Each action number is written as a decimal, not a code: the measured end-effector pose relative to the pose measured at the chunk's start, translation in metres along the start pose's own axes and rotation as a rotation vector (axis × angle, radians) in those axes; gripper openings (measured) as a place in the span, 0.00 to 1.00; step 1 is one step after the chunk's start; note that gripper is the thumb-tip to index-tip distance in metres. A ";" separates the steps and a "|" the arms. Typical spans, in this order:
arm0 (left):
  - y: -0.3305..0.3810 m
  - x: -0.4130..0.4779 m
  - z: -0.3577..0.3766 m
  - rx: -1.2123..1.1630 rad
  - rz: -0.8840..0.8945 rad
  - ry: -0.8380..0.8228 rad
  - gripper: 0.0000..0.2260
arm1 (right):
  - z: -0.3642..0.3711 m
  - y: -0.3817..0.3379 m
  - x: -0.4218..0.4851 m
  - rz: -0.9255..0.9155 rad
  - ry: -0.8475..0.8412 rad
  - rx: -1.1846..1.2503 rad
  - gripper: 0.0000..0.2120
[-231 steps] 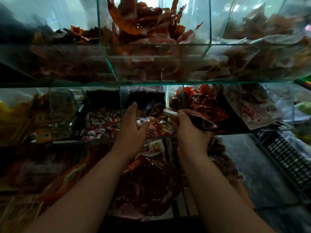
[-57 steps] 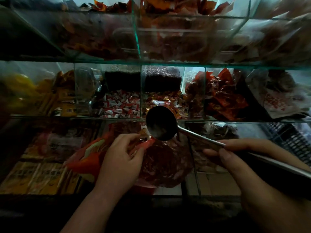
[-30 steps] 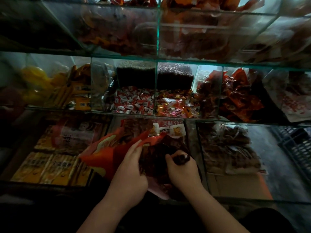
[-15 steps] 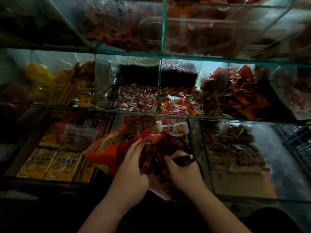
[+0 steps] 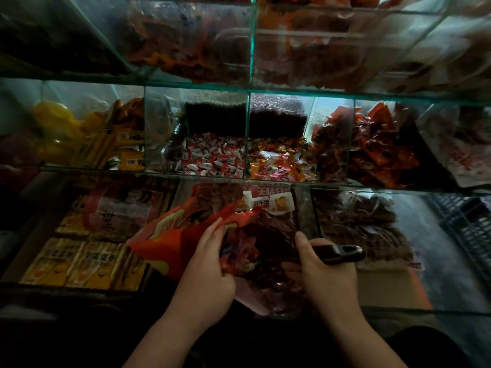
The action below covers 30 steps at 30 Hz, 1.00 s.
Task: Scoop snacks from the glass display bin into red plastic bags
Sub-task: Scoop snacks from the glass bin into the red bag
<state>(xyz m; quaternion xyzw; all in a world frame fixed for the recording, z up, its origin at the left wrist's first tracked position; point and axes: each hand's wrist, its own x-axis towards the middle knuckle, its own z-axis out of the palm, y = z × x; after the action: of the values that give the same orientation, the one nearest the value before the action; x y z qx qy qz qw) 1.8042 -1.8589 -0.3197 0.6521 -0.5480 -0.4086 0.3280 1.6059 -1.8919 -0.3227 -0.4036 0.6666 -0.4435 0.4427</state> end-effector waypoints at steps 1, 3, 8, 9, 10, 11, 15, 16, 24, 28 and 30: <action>0.001 -0.001 0.000 0.014 -0.005 -0.010 0.43 | -0.004 -0.001 -0.001 0.004 -0.001 0.033 0.12; 0.005 -0.002 0.001 0.052 -0.008 -0.015 0.43 | -0.011 -0.003 -0.002 -0.021 0.013 0.060 0.11; 0.015 0.000 0.007 0.201 0.019 0.095 0.40 | -0.027 -0.007 -0.007 0.056 0.012 0.179 0.11; 0.017 0.000 0.009 0.243 0.042 0.138 0.39 | -0.031 -0.007 -0.006 0.084 0.015 0.216 0.12; 0.020 -0.001 0.010 0.277 0.091 0.191 0.36 | -0.036 -0.007 -0.007 0.106 0.013 0.250 0.11; 0.023 -0.002 0.012 0.292 0.160 0.245 0.33 | -0.040 -0.008 -0.008 0.121 0.011 0.276 0.11; 0.033 -0.002 0.025 0.312 0.308 0.245 0.22 | -0.057 -0.014 -0.019 0.112 0.029 0.298 0.12; 0.035 -0.002 0.029 0.358 0.309 0.224 0.21 | -0.061 -0.017 -0.022 0.100 0.038 0.300 0.14; 0.041 0.012 0.059 0.406 0.289 0.114 0.22 | -0.077 -0.038 -0.034 0.083 0.012 0.305 0.11; 0.028 0.036 0.067 0.494 0.133 0.084 0.28 | -0.082 -0.045 -0.037 0.103 0.014 0.346 0.09; 0.022 0.048 0.065 0.483 0.120 0.096 0.28 | -0.085 -0.048 -0.039 0.112 0.010 0.367 0.09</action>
<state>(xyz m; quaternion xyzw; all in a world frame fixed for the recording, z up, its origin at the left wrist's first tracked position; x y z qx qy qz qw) 1.7394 -1.9087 -0.3385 0.6964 -0.6513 -0.2143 0.2118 1.5430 -1.8494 -0.2503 -0.2763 0.5983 -0.5344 0.5293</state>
